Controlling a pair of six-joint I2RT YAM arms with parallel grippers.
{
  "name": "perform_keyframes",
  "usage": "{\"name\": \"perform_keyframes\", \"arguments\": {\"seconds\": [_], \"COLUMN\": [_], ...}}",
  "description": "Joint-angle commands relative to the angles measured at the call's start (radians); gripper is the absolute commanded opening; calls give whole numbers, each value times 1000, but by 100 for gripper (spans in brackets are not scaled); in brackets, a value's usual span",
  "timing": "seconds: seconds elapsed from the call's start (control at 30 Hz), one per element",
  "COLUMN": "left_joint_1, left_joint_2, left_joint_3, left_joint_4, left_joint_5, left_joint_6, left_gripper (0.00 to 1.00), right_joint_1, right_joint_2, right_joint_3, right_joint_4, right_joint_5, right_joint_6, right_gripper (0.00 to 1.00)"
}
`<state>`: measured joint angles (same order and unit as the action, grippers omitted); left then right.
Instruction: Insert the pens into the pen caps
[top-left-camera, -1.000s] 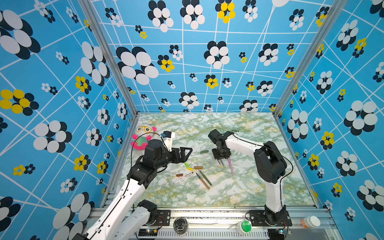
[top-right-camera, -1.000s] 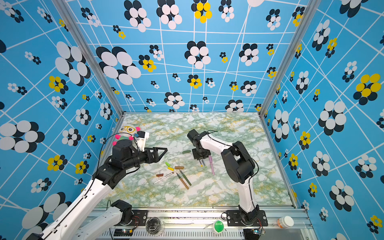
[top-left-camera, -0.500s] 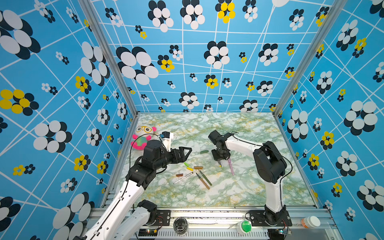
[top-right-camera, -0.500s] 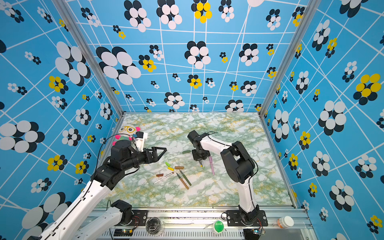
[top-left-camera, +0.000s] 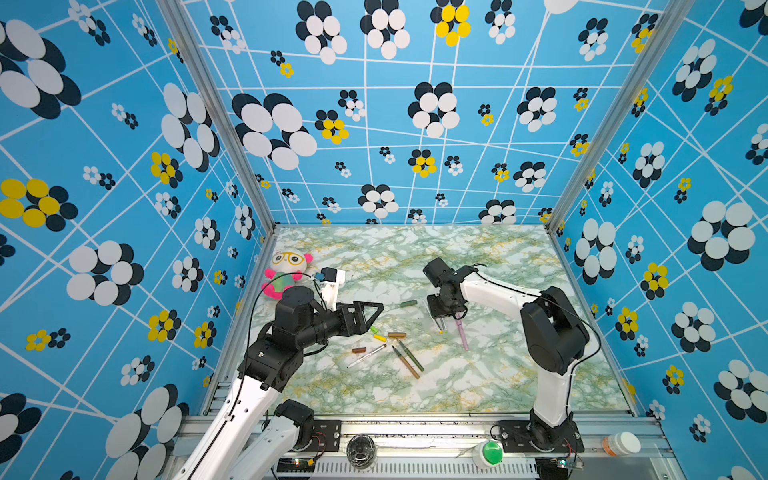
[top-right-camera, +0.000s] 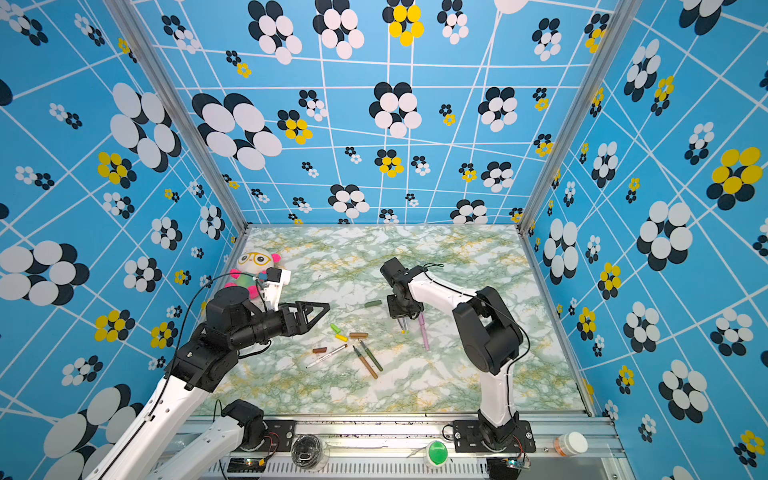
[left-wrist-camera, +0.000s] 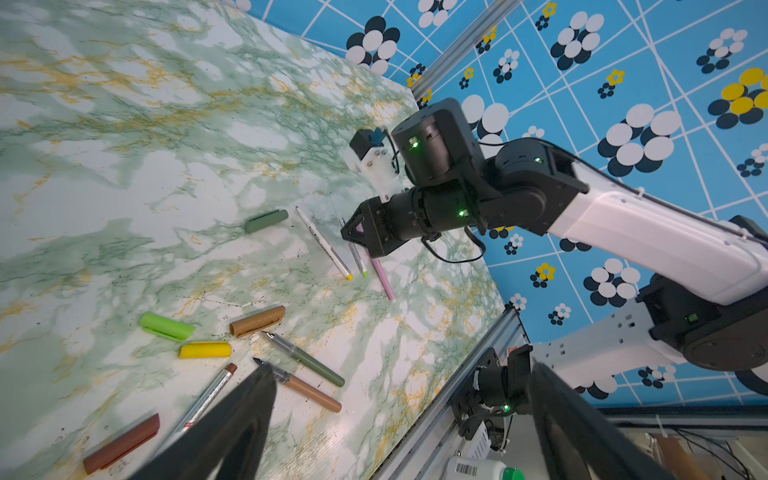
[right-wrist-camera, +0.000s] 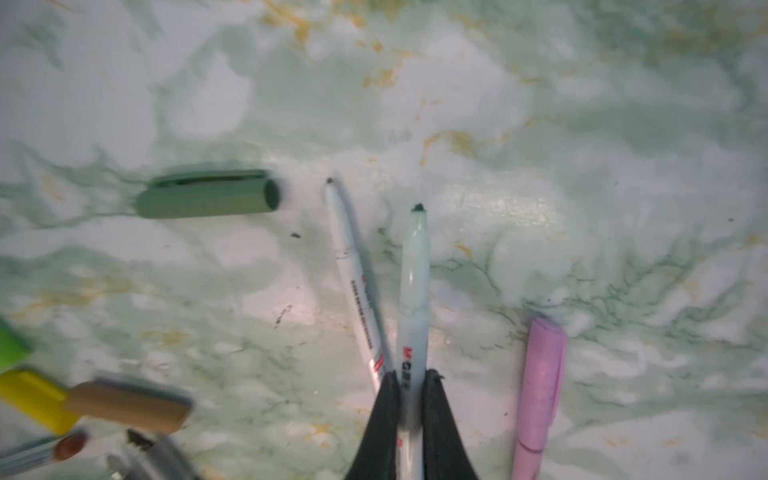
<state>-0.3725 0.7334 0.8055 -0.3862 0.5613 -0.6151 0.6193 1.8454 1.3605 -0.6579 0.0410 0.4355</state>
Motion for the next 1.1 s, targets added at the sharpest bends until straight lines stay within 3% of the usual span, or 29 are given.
{"name": "perform_keyframes", "arguments": {"seconds": [0.0, 0.1, 0.3, 0.6, 0.77, 1.07], "left_joint_1": [6, 4, 3, 1, -15, -41], "left_joint_2": [-8, 1, 41, 83, 95, 121], "left_joint_3": [7, -12, -46, -125, -147, -145], "left_joint_4": [-1, 23, 93, 217, 277, 286], "left_joint_5": [76, 94, 96, 81, 115, 63], "left_joint_6": [55, 51, 49, 68, 47, 32], "left_gripper": [96, 94, 88, 83, 78, 64], "right_joint_1": [3, 15, 83, 178, 198, 227], "right_joint_2": [-155, -231, -277, -236, -236, -230], "right_joint_3": [-54, -107, -82, 6, -3, -10], "right_joint_4": [138, 243, 335, 411, 472, 549], "right_joint_5": [-126, -223, -292, -379, -390, -440], "right_joint_6": [147, 259, 373, 409, 450, 475], "right_gripper": [5, 5, 4, 4, 4, 5]}}
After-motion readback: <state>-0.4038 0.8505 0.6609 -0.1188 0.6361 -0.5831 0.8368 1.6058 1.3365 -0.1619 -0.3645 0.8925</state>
